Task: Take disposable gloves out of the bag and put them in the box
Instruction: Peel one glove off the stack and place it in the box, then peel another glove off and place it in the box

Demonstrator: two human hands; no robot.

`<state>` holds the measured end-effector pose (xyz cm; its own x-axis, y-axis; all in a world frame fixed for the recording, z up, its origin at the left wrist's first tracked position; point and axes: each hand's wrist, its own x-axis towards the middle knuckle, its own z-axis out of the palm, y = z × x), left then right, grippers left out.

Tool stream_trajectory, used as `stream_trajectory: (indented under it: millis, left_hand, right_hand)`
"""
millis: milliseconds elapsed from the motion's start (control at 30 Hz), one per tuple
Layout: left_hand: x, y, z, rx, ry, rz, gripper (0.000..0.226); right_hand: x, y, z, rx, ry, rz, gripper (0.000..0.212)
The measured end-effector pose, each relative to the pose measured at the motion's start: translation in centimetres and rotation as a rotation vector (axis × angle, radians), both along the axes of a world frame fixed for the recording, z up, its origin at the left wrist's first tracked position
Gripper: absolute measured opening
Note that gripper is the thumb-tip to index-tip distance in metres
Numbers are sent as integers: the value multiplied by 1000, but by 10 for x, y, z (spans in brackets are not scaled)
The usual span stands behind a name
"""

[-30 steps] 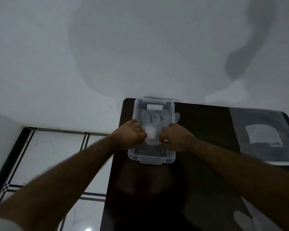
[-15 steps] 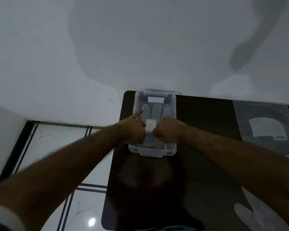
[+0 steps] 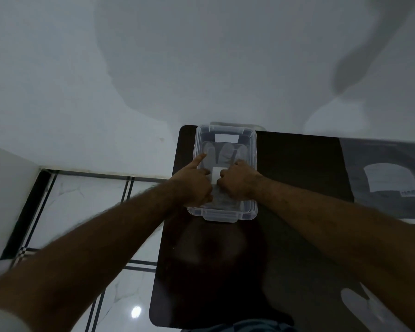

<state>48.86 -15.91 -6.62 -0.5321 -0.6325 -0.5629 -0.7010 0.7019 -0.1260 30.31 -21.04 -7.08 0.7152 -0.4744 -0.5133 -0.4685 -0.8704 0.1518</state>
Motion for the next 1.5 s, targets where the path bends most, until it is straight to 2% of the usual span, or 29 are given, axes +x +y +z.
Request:
stream_trajectory:
  millis: [233, 367, 500, 567, 667, 800, 967, 1133, 1267, 1433, 1500]
  left_hand:
    - [-11, -7, 1, 18, -59, 55, 56]
    - [-17, -11, 9, 10, -57, 60, 54]
    - [-26, -12, 18, -8, -31, 31, 52]
    - [-28, -10, 16, 25, -70, 47, 53]
    - [-30, -5, 17, 32, -72, 63, 50]
    - [-30, 7, 26, -70, 6, 91, 41]
    - [-53, 46, 51, -179, 180, 209, 36]
    - [-126, 85, 60, -100, 352, 287, 36]
    - [-202, 123, 40, -119, 519, 231, 27]
    - [-305, 162, 4, 3, 618, 149, 27]
    - [-344, 177, -8, 73, 608, 121, 28]
  right_hand:
    - [-2, -2, -2, -113, -62, -56, 45]
    - [2, -8, -4, -68, -41, -138, 51]
    - [7, -20, -10, -4, -164, -229, 62]
    - [10, -27, -12, 45, -149, -245, 66]
    - [13, -33, -10, 77, -172, -265, 61]
    - [-4, -25, 12, 34, -269, -299, 47]
    - [-76, 30, 44, -55, -549, -362, 30]
    - [-183, 100, 44, -52, -564, -424, 33]
    - [-282, 160, 26, 0, -567, -452, 30]
    - [-404, 230, -2, 28, -615, -580, 20]
    - [-445, 258, -11, 82, -593, -612, 26]
